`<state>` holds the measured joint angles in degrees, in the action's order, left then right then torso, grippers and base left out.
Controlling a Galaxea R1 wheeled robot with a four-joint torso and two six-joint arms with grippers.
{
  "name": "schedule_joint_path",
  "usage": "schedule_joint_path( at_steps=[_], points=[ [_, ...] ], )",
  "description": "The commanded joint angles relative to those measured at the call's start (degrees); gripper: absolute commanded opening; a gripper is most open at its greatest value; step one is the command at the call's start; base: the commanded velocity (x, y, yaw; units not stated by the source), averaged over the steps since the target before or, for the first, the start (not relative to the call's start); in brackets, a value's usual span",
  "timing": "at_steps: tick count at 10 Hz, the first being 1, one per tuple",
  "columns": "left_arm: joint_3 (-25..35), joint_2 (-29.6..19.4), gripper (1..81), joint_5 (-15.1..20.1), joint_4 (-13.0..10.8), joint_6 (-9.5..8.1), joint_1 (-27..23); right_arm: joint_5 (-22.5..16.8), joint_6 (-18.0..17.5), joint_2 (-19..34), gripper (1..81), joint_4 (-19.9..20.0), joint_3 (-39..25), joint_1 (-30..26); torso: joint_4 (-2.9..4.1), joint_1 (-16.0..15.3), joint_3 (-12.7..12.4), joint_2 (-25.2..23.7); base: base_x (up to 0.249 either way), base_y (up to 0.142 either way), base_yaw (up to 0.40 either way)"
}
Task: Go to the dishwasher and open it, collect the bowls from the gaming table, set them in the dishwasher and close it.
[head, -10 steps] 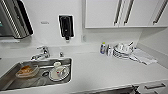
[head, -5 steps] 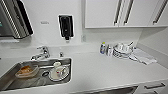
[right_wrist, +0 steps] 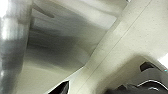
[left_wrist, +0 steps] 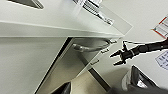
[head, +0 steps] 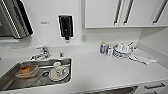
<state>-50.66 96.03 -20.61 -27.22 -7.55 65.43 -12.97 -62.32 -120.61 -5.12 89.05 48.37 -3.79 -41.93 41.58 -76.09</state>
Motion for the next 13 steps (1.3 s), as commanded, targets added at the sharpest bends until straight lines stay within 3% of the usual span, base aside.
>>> schedule_joint_path(
  at_steps=[1,4,6,9,13],
  points=[
    [1.62,-2.94,81.1,0.05,-1.43,0.08,-3.59,-1.61,-0.26,10.00,81.1,0.73,-11.44,-13.68,0.00,0.00,0.00,0.00,0.000,0.000,0.000],
    [1.79,-2.94,81.1,0.05,-1.43,0.08,-3.59,-2.58,-1.84,12.04,81.1,0.81,-14.10,-18.69,0.00,0.00,0.00,0.00,0.000,0.000,0.000],
    [1.79,-2.85,81.1,0.05,-1.43,0.08,-3.59,-5.57,-4.04,8.70,81.1,0.55,-11.28,-19.84,0.00,0.00,-0.02,0.00,0.000,0.000,0.000],
    [1.62,-2.94,81.1,0.05,-1.43,0.08,-3.59,-6.98,-4.21,0.19,81.1,0.55,-4.09,-19.49,0.00,0.00,-0.02,0.00,0.000,0.000,0.000],
    [1.53,-3.20,81.1,-0.22,-1.43,0.08,-3.59,-7.16,-4.21,-3.96,81.1,0.46,0.49,-17.56,0.00,0.00,0.00,0.00,0.000,0.000,0.000]
  ],
)
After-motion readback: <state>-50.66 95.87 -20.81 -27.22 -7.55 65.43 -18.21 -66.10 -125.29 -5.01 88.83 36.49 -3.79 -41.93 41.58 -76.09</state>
